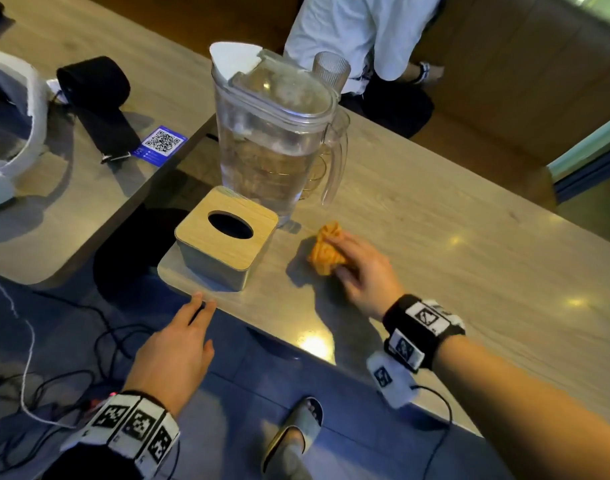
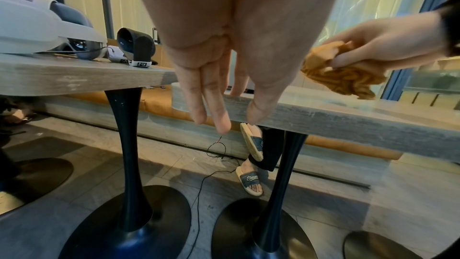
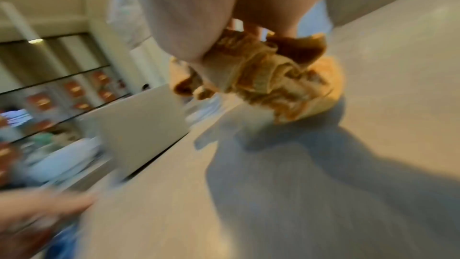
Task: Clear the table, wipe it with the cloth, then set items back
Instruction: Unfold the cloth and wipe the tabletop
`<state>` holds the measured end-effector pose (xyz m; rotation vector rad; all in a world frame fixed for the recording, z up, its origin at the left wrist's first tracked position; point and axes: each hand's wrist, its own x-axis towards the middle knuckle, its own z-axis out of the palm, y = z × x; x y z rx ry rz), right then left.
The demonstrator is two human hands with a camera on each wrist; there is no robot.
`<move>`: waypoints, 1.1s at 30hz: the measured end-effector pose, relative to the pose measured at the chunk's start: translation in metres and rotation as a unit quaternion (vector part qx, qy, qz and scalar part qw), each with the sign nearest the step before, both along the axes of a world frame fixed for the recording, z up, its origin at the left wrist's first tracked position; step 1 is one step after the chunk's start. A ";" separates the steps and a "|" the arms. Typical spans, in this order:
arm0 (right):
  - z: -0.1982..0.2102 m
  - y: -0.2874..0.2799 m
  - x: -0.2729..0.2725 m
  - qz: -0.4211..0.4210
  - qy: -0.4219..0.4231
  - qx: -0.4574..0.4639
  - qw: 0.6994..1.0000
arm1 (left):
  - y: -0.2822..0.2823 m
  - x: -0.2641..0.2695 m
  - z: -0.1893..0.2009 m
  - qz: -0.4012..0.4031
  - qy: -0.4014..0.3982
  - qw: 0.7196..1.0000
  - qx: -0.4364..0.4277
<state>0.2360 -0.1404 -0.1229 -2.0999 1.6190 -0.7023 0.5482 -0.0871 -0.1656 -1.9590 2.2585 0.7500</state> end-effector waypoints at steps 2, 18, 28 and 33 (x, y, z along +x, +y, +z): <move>-0.009 -0.050 -0.027 -0.122 0.027 0.019 0.992 | -0.002 -0.001 -0.002 0.006 0.004 1.000 -0.011; -0.043 -0.119 -0.018 -0.042 0.223 0.101 0.969 | -0.001 0.001 -0.014 -0.013 0.002 0.999 -0.051; -0.023 -0.002 0.051 0.009 0.212 0.148 0.966 | -0.004 0.000 0.002 -0.029 -0.048 0.998 -0.018; -0.027 0.057 0.089 0.051 0.195 0.163 0.966 | -0.008 0.001 0.004 -0.054 -0.072 0.996 -0.018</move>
